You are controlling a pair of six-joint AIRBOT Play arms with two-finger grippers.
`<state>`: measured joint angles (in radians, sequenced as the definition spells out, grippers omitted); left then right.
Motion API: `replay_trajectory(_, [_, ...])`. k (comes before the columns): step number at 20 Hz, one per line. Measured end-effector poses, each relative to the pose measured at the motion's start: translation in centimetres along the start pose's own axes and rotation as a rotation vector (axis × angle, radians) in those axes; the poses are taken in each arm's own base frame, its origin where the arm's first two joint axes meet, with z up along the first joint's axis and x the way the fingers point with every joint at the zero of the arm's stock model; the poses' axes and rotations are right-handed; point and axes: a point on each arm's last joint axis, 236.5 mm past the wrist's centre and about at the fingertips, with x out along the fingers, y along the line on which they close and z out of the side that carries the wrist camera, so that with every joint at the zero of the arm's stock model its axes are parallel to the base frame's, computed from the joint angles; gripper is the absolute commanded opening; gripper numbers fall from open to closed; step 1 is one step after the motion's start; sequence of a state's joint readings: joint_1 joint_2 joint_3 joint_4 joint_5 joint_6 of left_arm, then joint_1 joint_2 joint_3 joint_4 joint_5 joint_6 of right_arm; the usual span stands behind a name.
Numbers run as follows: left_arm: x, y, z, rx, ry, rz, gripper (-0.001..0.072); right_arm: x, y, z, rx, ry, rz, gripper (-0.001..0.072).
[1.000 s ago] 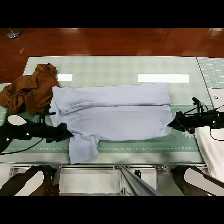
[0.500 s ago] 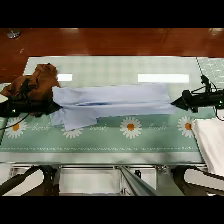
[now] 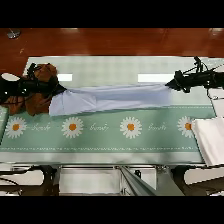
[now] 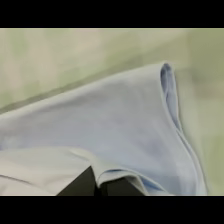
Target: Fold the shirts.
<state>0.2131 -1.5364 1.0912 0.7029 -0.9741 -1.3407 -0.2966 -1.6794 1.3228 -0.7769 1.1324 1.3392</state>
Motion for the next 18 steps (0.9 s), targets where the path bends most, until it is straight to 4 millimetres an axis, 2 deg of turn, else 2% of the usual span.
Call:
replay_trajectory(1, [0.2, -0.1, 0.4, 0.002, -0.002, -0.001, 0.0318, 0.5, -0.2, 0.3, 0.007, 0.002, -0.003, 0.0525])
replay_trajectory(2, [0.4, -0.1, 0.7, 0.009, -0.002, -0.002, 0.0696, 1.0, -0.4, 0.5, 0.010, 0.008, -0.007, 0.0625])
replay_trajectory(4, [0.3, -0.3, 0.8, 0.033, 0.015, -0.009, 0.0701, 1.4, -0.7, 0.6, 0.007, 0.018, -0.009, 0.0625])
replay_trajectory(6, [-0.9, 0.1, 0.7, 0.064, 0.058, 0.003, 0.0700, 0.6, -1.2, 1.0, 0.006, 0.020, -0.006, 0.0625])
replay_trajectory(8, [-3.3, 1.6, 0.5, 0.075, 0.102, 0.060, 0.0699, -1.0, -2.6, 1.7, 0.012, 0.001, -0.029, 0.0626])
replay_trajectory(10, [-6.3, 3.7, 0.1, 0.072, 0.118, 0.141, 0.0699, -2.4, -5.0, 1.5, 0.031, 0.011, -0.079, 0.0625])
replay_trajectory(12, [-8.9, 4.8, -0.4, 0.063, 0.082, 0.197, 0.0699, -3.0, -6.9, 0.9, 0.052, 0.035, -0.125, 0.0625])
replay_trajectory(15, [-10.5, 3.2, -2.1, 0.096, -0.018, 0.193, 0.0700, -1.7, -8.1, -0.4, 0.072, 0.095, -0.138, 0.0625])
replay_trajectory(18, [-9.8, -0.2, -5.2, 0.175, -0.076, 0.140, 0.0700, 0.9, -6.5, -1.8, 0.064, 0.163, -0.083, 0.0624])
